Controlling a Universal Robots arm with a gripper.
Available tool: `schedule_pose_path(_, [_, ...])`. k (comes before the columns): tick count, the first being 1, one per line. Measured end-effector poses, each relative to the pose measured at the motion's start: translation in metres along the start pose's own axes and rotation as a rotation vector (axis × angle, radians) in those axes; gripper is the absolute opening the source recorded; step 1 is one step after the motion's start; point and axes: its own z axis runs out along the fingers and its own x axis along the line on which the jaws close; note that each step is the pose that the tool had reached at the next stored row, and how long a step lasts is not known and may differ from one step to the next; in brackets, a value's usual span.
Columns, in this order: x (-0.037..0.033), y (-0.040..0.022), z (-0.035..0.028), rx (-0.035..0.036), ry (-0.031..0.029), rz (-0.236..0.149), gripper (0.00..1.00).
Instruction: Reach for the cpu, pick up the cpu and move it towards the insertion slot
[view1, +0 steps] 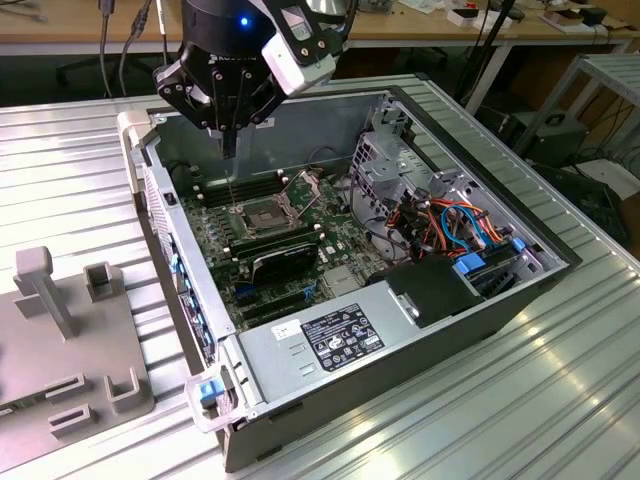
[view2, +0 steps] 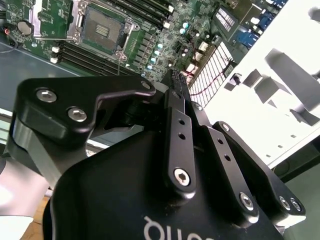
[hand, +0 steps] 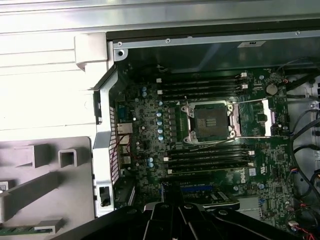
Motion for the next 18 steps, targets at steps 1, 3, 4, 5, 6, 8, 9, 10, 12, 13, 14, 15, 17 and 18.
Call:
schedule_pose_path(1, [0.0003,0.0,0.0,0.0,0.0001,0.0,0.11])
schedule_pose_path(3, [0.0008,0.0,0.0001,0.0,0.0003,0.0,0.11])
schedule_pose_path(4, [0.0011,-0.0001,0.0002,0.0,0.0005,0.0,0.11])
schedule_pose_path(5, [0.0014,-0.0001,0.0003,0.0,0.0007,0.0,0.11])
schedule_pose_path(6, [0.002,-0.0001,0.0004,0.0,0.0012,0.0,0.11])
schedule_pose_path(8, [0.0035,-0.0003,0.0007,0.0001,0.0022,0.0,0.11])
schedule_pose_path(9, [0.0042,-0.0004,0.0008,0.0004,0.0035,0.0,0.11])
schedule_pose_path(10, [0.0053,-0.0005,0.0011,0.0003,0.0042,0.0,0.11])
schedule_pose_path(12, [0.0069,-0.0006,0.0015,0.0004,0.0058,0.0,0.11])
schedule_pose_path(13, [0.0076,-0.0006,0.0017,0.0003,0.0063,0.0,0.11])
schedule_pose_path(14, [0.008,-0.0006,0.0018,0.0005,0.0069,0.0,0.11])
schedule_pose_path(15, [0.0086,-0.0007,0.0018,0.0005,0.0074,0.0,0.11])
schedule_pose_path(17, [0.0096,-0.0008,0.002,0.0006,0.0083,0.0,0.11])
schedule_pose_path(18, [0.01,-0.0008,0.002,0.0007,0.0088,0.0,0.11])
